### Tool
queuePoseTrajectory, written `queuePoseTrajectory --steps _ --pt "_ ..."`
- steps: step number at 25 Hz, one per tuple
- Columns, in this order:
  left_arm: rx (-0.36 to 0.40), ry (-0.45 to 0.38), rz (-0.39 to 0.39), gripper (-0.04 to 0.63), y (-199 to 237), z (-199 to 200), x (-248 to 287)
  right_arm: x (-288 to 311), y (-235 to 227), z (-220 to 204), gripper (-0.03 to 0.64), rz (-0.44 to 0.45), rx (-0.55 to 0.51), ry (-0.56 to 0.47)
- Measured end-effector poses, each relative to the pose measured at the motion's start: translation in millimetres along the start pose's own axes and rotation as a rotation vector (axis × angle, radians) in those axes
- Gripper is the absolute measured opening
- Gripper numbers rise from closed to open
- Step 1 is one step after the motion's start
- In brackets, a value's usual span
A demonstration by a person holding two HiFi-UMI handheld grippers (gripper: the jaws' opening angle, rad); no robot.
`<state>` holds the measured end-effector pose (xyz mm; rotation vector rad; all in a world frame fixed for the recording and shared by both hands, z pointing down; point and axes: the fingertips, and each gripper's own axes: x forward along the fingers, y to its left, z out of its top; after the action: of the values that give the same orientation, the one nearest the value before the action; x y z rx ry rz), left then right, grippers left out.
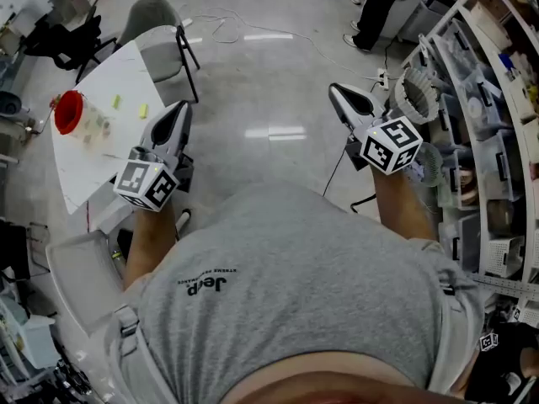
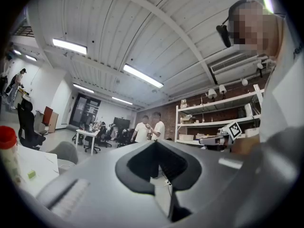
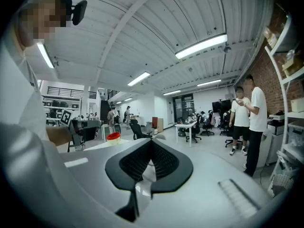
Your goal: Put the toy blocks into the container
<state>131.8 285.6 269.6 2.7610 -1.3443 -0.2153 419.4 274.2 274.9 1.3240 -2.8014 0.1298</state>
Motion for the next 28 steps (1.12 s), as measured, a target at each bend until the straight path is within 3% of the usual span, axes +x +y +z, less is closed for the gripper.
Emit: queuePoseTrajectory --steps 8,11,13,28 --pt "0.014 0.007 0.012 0.057 -24.2 -1.3 17.1 -16.4 -13.7 8.3 0.012 0.073 0.024 -0.046" --pt "0.020 0.007 0.016 0.057 -38.4 -2.3 26.3 -25.7 -21.3 10.4 0.191 0.120 0.044 -0.070" --pt "0.026 0.006 0.020 0.057 -49.4 -2.4 32.8 -33.8 -29.6 11.9 0.247 0.133 0.043 -0.081" --pt "0.052 0.036 0.051 0.057 -92.1 -10.3 68.3 -47.3 -80.3 9.8 0.275 0.183 0.034 -0.112"
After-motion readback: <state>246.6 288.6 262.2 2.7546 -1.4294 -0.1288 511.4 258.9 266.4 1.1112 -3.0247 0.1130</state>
